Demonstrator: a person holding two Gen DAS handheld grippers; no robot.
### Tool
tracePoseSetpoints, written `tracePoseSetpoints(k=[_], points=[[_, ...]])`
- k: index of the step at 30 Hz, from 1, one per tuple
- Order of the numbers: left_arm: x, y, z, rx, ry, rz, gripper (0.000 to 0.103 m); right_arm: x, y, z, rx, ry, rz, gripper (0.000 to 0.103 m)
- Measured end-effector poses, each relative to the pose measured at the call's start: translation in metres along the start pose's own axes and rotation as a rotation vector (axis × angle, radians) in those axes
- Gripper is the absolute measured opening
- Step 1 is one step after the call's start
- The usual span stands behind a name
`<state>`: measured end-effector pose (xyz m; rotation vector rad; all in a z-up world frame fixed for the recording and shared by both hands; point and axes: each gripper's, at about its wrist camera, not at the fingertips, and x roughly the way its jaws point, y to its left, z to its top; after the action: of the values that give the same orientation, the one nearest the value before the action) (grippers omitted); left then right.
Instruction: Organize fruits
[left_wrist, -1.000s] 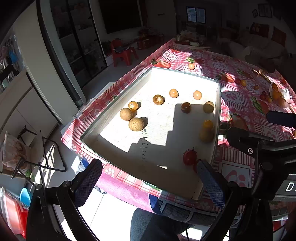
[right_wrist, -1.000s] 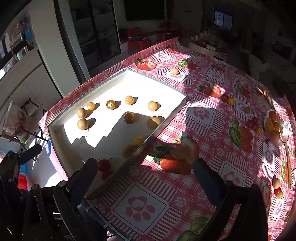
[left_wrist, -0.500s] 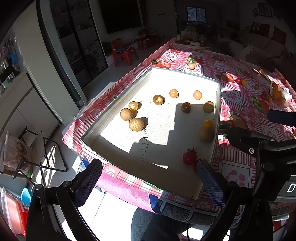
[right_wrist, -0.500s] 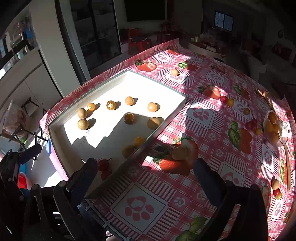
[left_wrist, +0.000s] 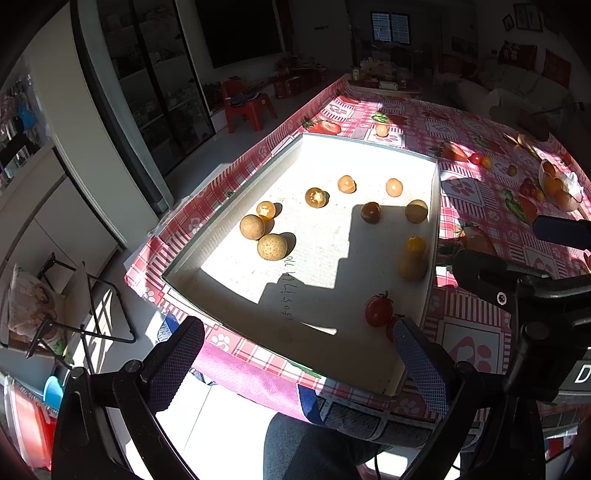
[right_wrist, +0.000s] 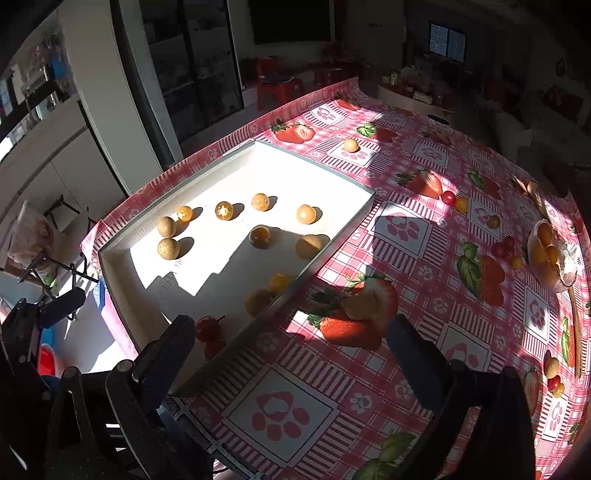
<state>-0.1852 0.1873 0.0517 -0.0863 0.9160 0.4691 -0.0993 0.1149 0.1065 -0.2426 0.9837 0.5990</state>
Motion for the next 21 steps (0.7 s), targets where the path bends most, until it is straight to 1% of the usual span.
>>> tracePoseSetpoints(k=[17, 21], points=[[0.0011, 0.0013, -0.0014, 0.005, 0.003, 0.006, 0.103, 0.0001, 0.0011, 0.0005, -0.001, 0.0, 0.001, 0.103], [0.0007, 0.002, -0.0013, 0.004, -0.009, 0.004, 0.103, 0.0, 0.0014, 0.0006, -0.003, 0.001, 0.002, 0.103]])
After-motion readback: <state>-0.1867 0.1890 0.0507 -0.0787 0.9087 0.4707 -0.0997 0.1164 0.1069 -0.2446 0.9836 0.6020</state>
